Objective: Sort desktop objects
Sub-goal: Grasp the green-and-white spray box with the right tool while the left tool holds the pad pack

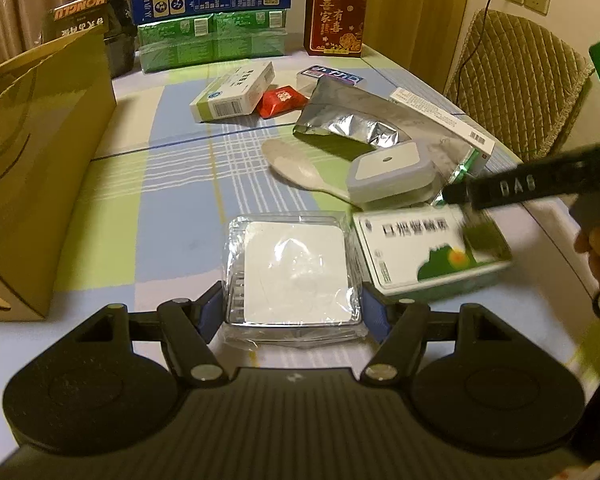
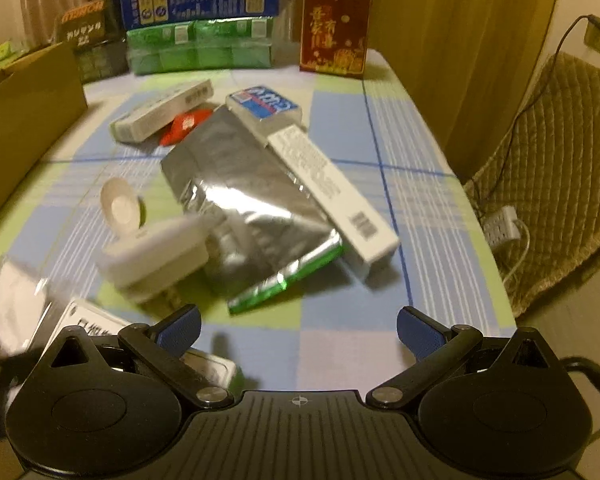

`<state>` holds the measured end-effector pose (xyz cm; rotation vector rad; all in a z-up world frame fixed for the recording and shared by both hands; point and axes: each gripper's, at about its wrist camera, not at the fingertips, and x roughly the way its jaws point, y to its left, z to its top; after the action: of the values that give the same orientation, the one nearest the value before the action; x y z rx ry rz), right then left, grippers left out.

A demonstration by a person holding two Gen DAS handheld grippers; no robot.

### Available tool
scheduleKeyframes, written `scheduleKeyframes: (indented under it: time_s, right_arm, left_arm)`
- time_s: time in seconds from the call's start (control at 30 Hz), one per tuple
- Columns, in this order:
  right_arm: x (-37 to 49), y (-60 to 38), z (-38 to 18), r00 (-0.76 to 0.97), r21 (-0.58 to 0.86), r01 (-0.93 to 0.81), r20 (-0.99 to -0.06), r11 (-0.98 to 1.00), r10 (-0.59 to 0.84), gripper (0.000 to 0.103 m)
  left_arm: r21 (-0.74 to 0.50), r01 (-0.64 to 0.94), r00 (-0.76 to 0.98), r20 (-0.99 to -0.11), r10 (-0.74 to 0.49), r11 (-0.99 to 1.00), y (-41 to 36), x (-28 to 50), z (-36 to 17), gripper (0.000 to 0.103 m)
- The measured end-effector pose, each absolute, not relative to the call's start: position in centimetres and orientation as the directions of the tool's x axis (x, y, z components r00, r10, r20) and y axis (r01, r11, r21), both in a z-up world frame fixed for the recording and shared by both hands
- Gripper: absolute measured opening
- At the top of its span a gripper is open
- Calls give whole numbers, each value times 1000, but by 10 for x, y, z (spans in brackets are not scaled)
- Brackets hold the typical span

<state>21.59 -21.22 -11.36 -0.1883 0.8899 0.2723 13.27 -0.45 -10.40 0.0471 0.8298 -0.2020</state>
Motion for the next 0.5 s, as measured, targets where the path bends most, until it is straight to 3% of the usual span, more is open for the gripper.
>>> scheduleKeyframes:
  time_s: [0.27, 0.5]
  right_arm:
    - [178, -213, -99, 546, -2, -432, -796, 902, 260, 101]
    - [146, -201, -80, 395, 5, -773, -779, 635, 487, 101]
  left_arm:
    - [-16, 189, 672, -727, -141, 982, -13, 143, -107, 66]
    - [-10, 152, 698, -707, -114, 988, 9, 128, -88, 66]
